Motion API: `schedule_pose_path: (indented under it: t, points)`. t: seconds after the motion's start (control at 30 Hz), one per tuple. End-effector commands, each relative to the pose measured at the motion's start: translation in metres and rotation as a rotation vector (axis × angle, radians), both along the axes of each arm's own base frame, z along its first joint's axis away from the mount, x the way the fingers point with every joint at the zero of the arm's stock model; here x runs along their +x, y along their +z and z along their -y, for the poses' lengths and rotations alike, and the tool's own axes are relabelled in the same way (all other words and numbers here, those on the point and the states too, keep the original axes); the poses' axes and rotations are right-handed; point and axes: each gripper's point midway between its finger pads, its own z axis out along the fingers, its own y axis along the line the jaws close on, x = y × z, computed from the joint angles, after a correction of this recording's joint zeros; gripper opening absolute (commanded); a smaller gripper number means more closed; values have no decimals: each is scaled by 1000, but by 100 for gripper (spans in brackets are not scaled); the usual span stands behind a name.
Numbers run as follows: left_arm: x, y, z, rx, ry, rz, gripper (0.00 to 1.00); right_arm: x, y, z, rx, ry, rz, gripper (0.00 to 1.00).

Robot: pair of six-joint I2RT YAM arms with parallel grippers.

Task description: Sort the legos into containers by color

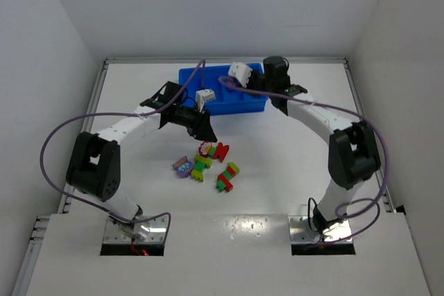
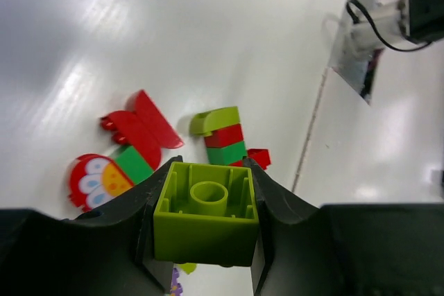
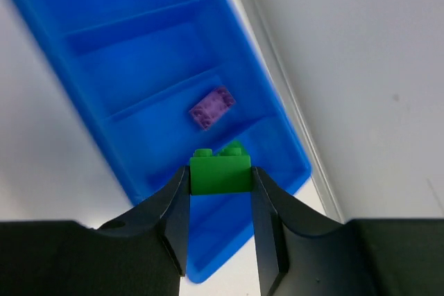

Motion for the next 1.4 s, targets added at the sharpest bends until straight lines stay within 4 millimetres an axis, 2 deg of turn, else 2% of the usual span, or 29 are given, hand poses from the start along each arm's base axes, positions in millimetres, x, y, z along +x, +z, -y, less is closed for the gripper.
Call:
schedule_pose_path:
  t: [0.0, 0.07, 0.1, 0.13, 0.2, 0.23, 0.27, 0.33, 0.37, 0.53, 0.57, 0.63, 0.67, 0.7, 0.73, 0.8, 0.83, 0.87, 0.9, 0.93, 0.97, 1.0, 1.03, 1.1, 1.13, 1.17, 1.27, 1.33, 1.37]
  points:
    - [33, 32, -11, 28, 91, 173, 12, 53, 24, 9, 218, -251, -96, 0]
    - [40, 35, -14, 31, 117, 185, 12, 76, 34, 10, 248, -279, -101, 0]
    - [47, 41, -18, 33, 145, 194, 12, 85, 26, 17, 245, -310, -123, 0]
    - [60, 43, -21, 63, 181, 223, 12, 94, 2, 20, 230, -329, -170, 0]
    - [74, 46, -24, 93, 229, 242, 13, 105, -3, 25, 239, -366, -194, 0]
    - [81, 44, -25, 109, 251, 239, 13, 109, -9, 33, 240, -387, -211, 0]
    - [97, 51, -31, 128, 302, 267, 13, 113, -23, 40, 229, -403, -233, 0]
    - [111, 49, -33, 155, 332, 279, 13, 114, -31, 38, 222, -398, -255, 0]
    - [123, 58, -34, 162, 357, 310, 13, 116, -34, 44, 225, -414, -268, 0]
    - [166, 67, -37, 192, 439, 347, 14, 111, -59, 46, 209, -425, -365, 0]
    - [174, 67, -37, 197, 457, 349, 14, 111, -60, 46, 209, -425, -365, 15]
    - [194, 68, -36, 206, 479, 366, 14, 109, -63, 46, 224, -411, -389, 34]
    - [203, 75, -35, 203, 500, 381, 14, 106, -63, 47, 223, -411, -392, 49]
    - [213, 72, -40, 230, 532, 389, 15, 102, -69, 46, 219, -406, -408, 55]
    - [221, 58, -36, 253, 540, 383, 15, 99, -66, 45, 229, -402, -415, 59]
    - [235, 47, -39, 290, 563, 389, 15, 98, -59, 45, 249, -410, -416, 69]
    - [248, 50, -45, 315, 606, 415, 15, 98, -50, 45, 257, -407, -402, 73]
    - [254, 31, -41, 346, 608, 399, 16, 97, -43, 44, 272, -412, -399, 77]
    - [260, 26, -41, 357, 616, 398, 16, 95, -39, 44, 284, -417, -403, 79]
    - [267, 30, -36, 361, 627, 419, 16, 94, -20, 45, 300, -410, -369, 79]
    - [274, 28, -38, 372, 638, 436, 16, 91, -11, 45, 313, -411, -361, 79]
    - [277, 13, -33, 399, 626, 434, 16, 91, 4, 45, 328, -404, -332, 79]
    - [283, 15, -30, 408, 640, 451, 16, 83, 18, 47, 336, -400, -314, 79]
    - [291, 9, -30, 414, 650, 457, 17, 75, 33, 49, 346, -395, -294, 79]
    - [296, 2, -26, 429, 657, 460, 19, 71, 51, 55, 360, -398, -266, 79]
    - [299, -2, -25, 431, 656, 458, 21, 67, 55, 56, 363, -397, -260, 79]
    - [305, -8, -23, 436, 649, 465, 35, 54, 58, 59, 354, -387, -266, 79]
    - [309, -4, -20, 419, 646, 474, 53, 42, 56, 66, 326, -376, -262, 79]
    - [309, -10, -19, 421, 649, 459, 59, 33, 44, 65, 307, -353, -294, 79]
